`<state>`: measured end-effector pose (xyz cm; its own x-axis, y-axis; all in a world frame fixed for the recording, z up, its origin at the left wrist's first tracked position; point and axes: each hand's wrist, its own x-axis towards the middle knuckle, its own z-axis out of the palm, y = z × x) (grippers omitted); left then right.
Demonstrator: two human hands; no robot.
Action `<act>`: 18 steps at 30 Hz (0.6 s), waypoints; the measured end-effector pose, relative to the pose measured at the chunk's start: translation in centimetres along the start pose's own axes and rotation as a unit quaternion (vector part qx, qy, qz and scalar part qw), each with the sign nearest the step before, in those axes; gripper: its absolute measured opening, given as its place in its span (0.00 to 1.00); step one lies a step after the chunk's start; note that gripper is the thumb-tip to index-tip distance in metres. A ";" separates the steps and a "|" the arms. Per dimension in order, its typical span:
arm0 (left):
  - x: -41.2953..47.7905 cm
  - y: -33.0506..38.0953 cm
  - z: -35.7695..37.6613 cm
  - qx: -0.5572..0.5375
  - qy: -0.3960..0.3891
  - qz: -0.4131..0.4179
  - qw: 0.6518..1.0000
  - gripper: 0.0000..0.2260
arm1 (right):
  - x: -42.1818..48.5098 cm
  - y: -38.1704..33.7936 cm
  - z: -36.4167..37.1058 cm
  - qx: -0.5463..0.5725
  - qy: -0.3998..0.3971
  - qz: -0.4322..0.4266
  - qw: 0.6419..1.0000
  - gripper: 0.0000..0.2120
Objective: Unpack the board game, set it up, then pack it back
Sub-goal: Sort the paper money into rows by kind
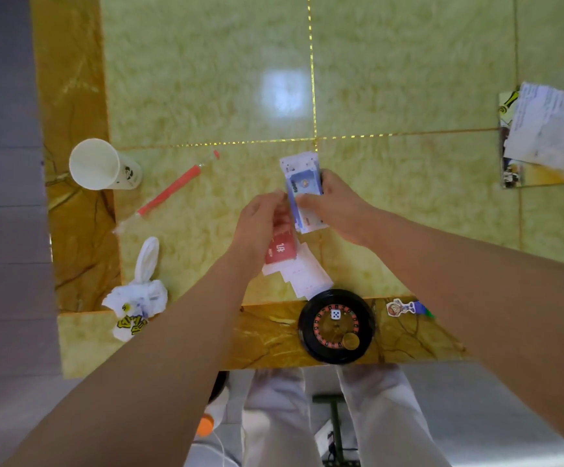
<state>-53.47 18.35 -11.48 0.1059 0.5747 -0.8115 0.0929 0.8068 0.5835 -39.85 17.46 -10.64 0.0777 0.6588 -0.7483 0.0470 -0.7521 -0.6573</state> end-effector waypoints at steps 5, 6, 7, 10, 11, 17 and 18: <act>-1.0 0.9 -1.1 -0.006 -0.005 -0.002 1.000 0.07 | -1.2 -2.0 4.0 -0.025 -0.039 -0.012 0.999 0.11; -1.3 1.0 -1.5 -0.003 0.004 0.011 1.000 0.05 | -1.0 -1.8 4.6 -0.042 -0.037 -0.009 0.998 0.16; -1.3 0.7 -2.1 0.000 0.016 0.020 1.000 0.05 | -0.8 -1.5 5.1 -0.068 -0.039 -0.003 0.997 0.20; -1.1 -0.9 -5.1 0.065 0.056 0.020 0.996 0.05 | -0.5 -0.1 5.7 -0.151 -0.001 0.012 0.989 0.20; -1.1 -1.5 -6.2 0.111 0.080 0.020 0.990 0.06 | -0.4 0.6 5.5 -0.174 0.046 0.014 0.984 0.20; -1.9 -5.7 -12.7 0.333 0.175 0.041 0.926 0.07 | -1.3 4.8 5.6 -0.331 0.205 0.086 0.917 0.37; -1.9 -6.1 -13.2 0.369 0.180 0.045 0.911 0.06 | -1.5 5.1 5.9 -0.342 0.200 0.089 0.914 0.40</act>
<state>-67.31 14.15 -13.95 -0.1738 0.7488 -0.6396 0.7539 0.5190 0.4027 -45.56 12.76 -13.38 0.4962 0.5697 -0.6551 0.5995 -0.7706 -0.2161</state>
